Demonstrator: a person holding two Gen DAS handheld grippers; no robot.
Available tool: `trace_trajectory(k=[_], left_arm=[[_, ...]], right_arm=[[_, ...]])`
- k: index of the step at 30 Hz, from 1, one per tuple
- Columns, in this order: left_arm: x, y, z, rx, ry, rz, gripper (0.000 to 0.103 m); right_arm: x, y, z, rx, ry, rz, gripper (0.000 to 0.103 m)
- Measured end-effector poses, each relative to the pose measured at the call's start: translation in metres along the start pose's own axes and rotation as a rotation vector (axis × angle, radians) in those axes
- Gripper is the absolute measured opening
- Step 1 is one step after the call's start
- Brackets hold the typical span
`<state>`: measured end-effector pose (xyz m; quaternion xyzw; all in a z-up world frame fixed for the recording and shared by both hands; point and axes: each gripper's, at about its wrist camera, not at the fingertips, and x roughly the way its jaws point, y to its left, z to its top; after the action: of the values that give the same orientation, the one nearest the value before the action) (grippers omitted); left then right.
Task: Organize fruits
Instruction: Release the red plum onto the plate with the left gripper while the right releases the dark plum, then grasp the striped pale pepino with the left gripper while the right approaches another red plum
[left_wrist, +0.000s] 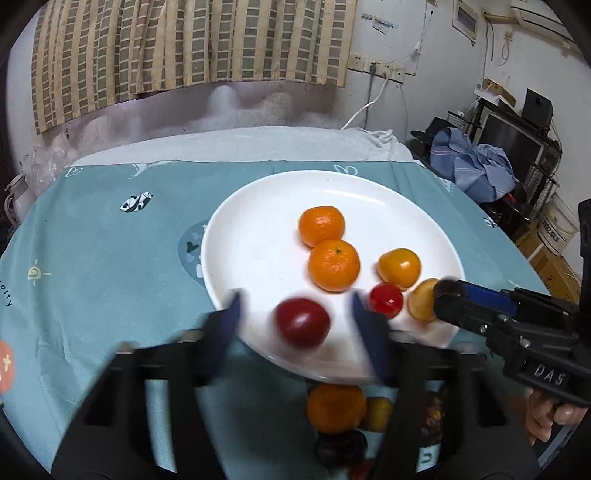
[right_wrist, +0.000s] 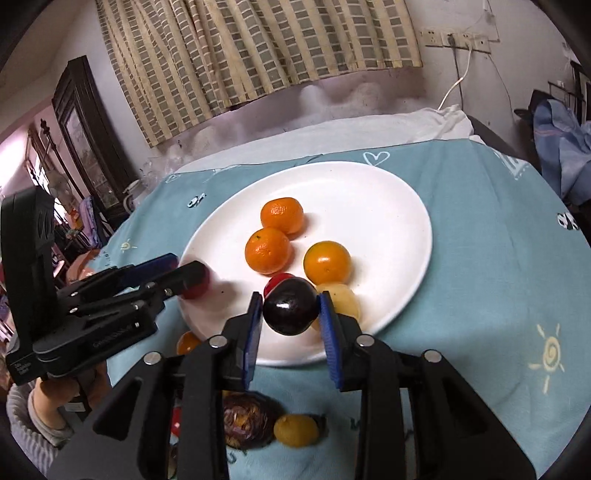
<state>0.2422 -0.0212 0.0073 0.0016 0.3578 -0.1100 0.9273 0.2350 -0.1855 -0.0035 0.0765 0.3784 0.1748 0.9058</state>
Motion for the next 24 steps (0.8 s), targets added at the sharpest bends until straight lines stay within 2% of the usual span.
trace_trajectory(k=[1,2,3,7,12,16,19,22,24], left_arm=[[-0.001,0.001,-0.001,-0.002,-0.011,0.0,0.081],[-0.003,0.002,-0.001,-0.001,-0.011,-0.006,0.081],[-0.005,0.003,-0.003,-0.002,-0.013,-0.006,0.081],[-0.021,0.008,-0.009,-0.01,-0.038,0.02,0.084],[-0.043,0.014,-0.038,-0.022,-0.025,0.043,0.091],[-0.069,0.01,-0.072,0.019,-0.022,0.088,0.094],[-0.093,0.002,-0.097,0.06,-0.029,0.079,0.094],[-0.117,-0.01,-0.118,0.125,-0.059,0.066,0.094],[-0.126,-0.018,-0.128,0.164,-0.066,0.046,0.1]], right_arm=[[-0.001,0.001,0.0,-0.006,0.002,-0.009,0.062],[-0.004,0.0,-0.001,-0.004,-0.022,-0.008,0.063],[-0.012,-0.001,-0.002,0.0,-0.061,-0.004,0.063],[-0.032,-0.007,-0.004,0.023,-0.086,0.013,0.064],[-0.053,-0.015,-0.028,0.082,-0.07,0.006,0.064],[-0.061,-0.012,-0.058,0.088,-0.028,-0.001,0.064],[-0.073,-0.005,-0.078,0.068,-0.021,0.005,0.064],[-0.091,0.005,-0.093,0.038,-0.038,0.074,0.064],[-0.099,0.012,-0.103,0.015,-0.033,0.124,0.064]])
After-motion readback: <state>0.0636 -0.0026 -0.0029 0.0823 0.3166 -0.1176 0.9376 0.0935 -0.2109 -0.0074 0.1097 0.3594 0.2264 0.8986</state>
